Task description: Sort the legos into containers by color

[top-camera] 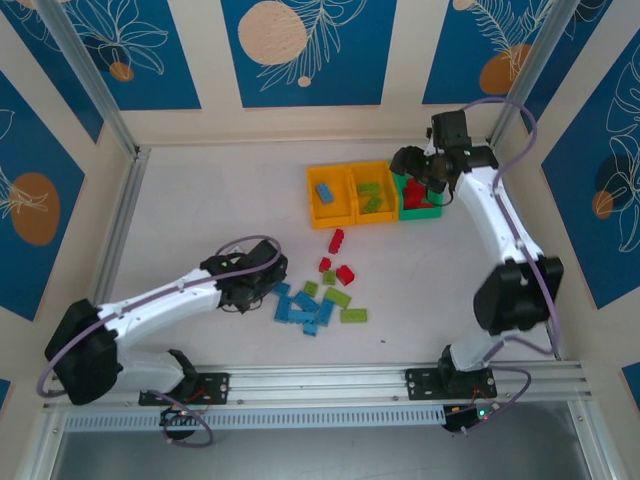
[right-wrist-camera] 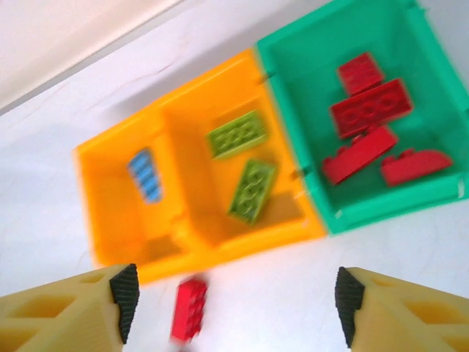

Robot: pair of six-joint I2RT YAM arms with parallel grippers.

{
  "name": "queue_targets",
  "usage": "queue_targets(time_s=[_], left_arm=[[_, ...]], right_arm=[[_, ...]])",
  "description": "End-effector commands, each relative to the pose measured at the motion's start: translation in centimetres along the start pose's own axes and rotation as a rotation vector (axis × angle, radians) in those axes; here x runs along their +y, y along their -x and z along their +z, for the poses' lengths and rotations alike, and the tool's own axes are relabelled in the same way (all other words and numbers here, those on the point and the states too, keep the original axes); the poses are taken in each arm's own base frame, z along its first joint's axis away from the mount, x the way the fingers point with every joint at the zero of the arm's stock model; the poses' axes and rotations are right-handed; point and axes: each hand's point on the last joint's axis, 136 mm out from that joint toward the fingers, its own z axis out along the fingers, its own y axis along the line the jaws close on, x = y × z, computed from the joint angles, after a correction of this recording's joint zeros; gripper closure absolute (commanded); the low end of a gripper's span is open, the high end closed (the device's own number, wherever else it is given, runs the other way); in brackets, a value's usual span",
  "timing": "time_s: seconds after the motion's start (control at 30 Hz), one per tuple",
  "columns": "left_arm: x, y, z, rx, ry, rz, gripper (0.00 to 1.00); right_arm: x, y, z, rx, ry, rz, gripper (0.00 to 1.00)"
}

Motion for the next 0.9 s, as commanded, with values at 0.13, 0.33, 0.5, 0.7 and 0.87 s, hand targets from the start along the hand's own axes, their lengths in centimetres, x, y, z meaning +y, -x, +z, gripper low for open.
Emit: queue_targets(time_s=[0.13,0.33,0.5,0.7,0.87], left_arm=[[-2.0,-1.7,4.0,0.134,0.013,-0.176,0.09],[-2.7,-1.2,6.2,0.134,0.032,-0.116,0.21],[-1.6,-2.0,7.5,0.193,0.048,-0.131,0.50],[-6.7,0.5,3.5,0.129,-0.132,0.096,0.68],[-15.1,3.0,-1.5,-0.021,-0.222,0.489,0.71]], right_arm=[[2.3,-7.0,-2.4,0.175,0.112,-0.065,0.20],[2.6,-9.6,-3.4,0.217,0.130,-0.113,0.20],[3.4,-10.2,-4.3,0.244,0.168,-0.097,0.20],[6.1,-11.6,-6.2,0.283,0.270,-0.092,0.20],[7.2,-12.5,-6.6,0.277,0.308,-0.087,0.20]])
